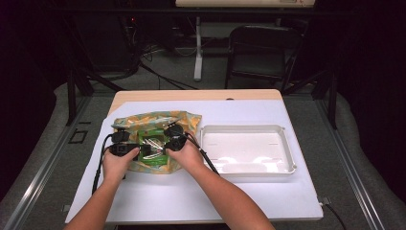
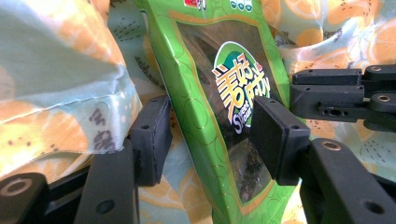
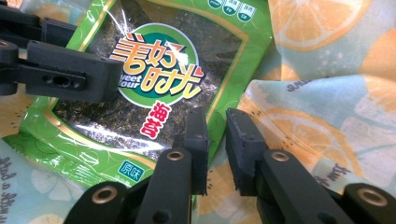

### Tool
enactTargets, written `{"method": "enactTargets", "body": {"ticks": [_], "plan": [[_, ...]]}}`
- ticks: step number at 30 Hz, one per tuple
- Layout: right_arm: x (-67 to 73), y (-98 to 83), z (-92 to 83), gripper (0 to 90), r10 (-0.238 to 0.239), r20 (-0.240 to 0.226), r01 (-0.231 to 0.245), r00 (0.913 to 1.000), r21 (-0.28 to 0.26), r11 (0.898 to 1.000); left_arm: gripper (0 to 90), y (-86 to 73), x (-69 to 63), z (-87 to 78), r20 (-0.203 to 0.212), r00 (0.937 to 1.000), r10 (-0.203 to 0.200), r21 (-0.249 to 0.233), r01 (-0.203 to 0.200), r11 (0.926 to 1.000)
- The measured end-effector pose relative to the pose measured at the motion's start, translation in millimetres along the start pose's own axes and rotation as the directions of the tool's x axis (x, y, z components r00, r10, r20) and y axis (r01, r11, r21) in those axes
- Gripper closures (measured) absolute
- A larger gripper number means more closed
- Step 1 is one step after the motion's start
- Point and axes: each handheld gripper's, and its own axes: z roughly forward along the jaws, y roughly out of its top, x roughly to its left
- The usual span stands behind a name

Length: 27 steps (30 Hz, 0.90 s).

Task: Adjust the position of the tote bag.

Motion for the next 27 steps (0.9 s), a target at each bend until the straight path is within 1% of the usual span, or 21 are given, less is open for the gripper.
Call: {"method": "enactTargets", "body": {"ticks": [3, 4, 5, 8, 11, 12, 13, 14, 15, 16, 17, 18, 19, 21, 22, 23, 25, 27], "plan": [[-0.4, 0.1, -0.1, 78.8, 0.001, 0.0, -0.001, 1.0, 0.002, 1.0, 47.4, 0.1, 0.0, 0.8, 0.005, 1.0, 0.0, 0.0, 0.0, 1.0], [-0.2, 0.0, 0.0, 78.8, 0.001, 0.0, -0.001, 1.0, 0.001, 1.0, 47.1, 0.0, -0.7, 1.4, 0.004, 1.0, -0.008, -0.001, 0.008, 1.0], [-0.2, 0.0, 0.0, 78.8, 0.001, 0.001, -0.001, 1.0, 0.001, 1.0, 46.8, 0.1, -0.5, 1.8, 0.002, 1.0, 0.0, 0.001, 0.0, 1.0], [-0.8, 0.1, -0.2, 78.8, 0.001, -0.003, -0.001, 1.0, 0.003, 1.0, 46.2, 0.2, -0.7, 3.1, 0.004, 1.0, -0.004, 0.003, 0.004, 1.0], [-1.0, 0.0, -0.2, 78.8, 0.001, -0.005, -0.001, 1.0, 0.002, 1.0, 46.1, 0.1, -0.4, 3.9, 0.011, 0.9998, -0.016, -0.001, 0.016, 0.9999], [-0.9, 0.0, -0.2, 78.7, 0.002, -0.005, -0.002, 1.0, 0.002, 1.0, 46.2, 0.2, 0.5, 3.5, 0.012, 0.9999, -0.008, 0.002, 0.008, 1.0], [-0.8, -0.3, 0.2, 78.7, 0.005, -0.004, -0.005, 1.0, -0.004, 1.0, 46.8, 0.2, 0.6, 3.1, 0.016, 0.9998, -0.011, 0.0, 0.011, 0.9999], [-0.7, -0.4, 0.3, 78.6, 0.008, -0.003, -0.008, 1.0, -0.005, 1.0, 47.4, 0.4, 1.2, 2.6, 0.018, 0.9998, -0.006, -0.003, 0.006, 1.0], [-0.9, -0.5, 0.5, 78.5, 0.01, -0.006, -0.01, 0.9999, -0.008, 1.0, 48.4, 0.3, 0.6, 2.0, 0.023, 0.9996, -0.014, -0.008, 0.015, 0.9999], [-1.4, -0.6, 0.2, 78.3, 0.007, -0.006, -0.007, 1.0, -0.005, 1.0, 49.7, 0.3, 0.7, 0.4, 0.028, 0.9996, -0.01, -0.019, 0.011, 0.9998], [-1.6, -0.7, 0.4, 78.1, 0.012, -0.009, -0.012, 0.9999, -0.007, 1.0, 51.1, 0.5, 0.0, -0.7, 0.034, 0.9993, -0.016, -0.031, 0.017, 0.9994], [-2.5, -0.7, 0.0, 78.0, 0.008, -0.006, -0.007, 1.0, 0.002, 1.0, 52.4, 0.5, -0.4, -1.5, 0.035, 0.9993, -0.016, -0.041, 0.017, 0.999], [-2.5, -0.7, 0.1, 78.0, 0.012, -0.008, -0.012, 0.9999, 0.0, 1.0, 53.5, 0.7, -1.2, -2.9, 0.039, 0.9991, -0.015, -0.049, 0.017, 0.9987], [-3.5, -1.0, 0.4, 78.0, 0.019, -0.013, -0.019, 0.9997, -0.001, 1.0, 54.8, 0.7, -2.3, -4.7, 0.042, 0.9991, -0.007, -0.058, 0.009, 0.9983], [-3.1, -1.4, 1.1, 78.1, 0.027, -0.019, -0.027, 0.9995, -0.013, 1.0, 55.4, 0.6, -2.7, -5.4, 0.044, 0.999, -0.003, -0.059, 0.006, 0.9982], [-3.6, -1.2, 0.5, 78.2, 0.017, -0.011, -0.017, 0.9998, -0.002, 1.0, 55.8, 0.6, -3.1, -5.8, 0.045, 0.999, 0.002, -0.068, 0.001, 0.9977], [-2.5, -1.6, 1.1, 78.4, 0.016, -0.005, -0.017, 0.9999, -0.011, 1.0, 56.5, 0.6, -3.8, -6.4, 0.051, 0.9987, -0.002, -0.07, 0.006, 0.9975], [-2.6, -1.5, 1.0, 78.5, 0.011, -0.005, -0.011, 0.9999, -0.008, 1.0, 57.1, 0.7, -3.5, -6.5, 0.054, 0.9985, -0.003, -0.072, 0.007, 0.9974]]}}
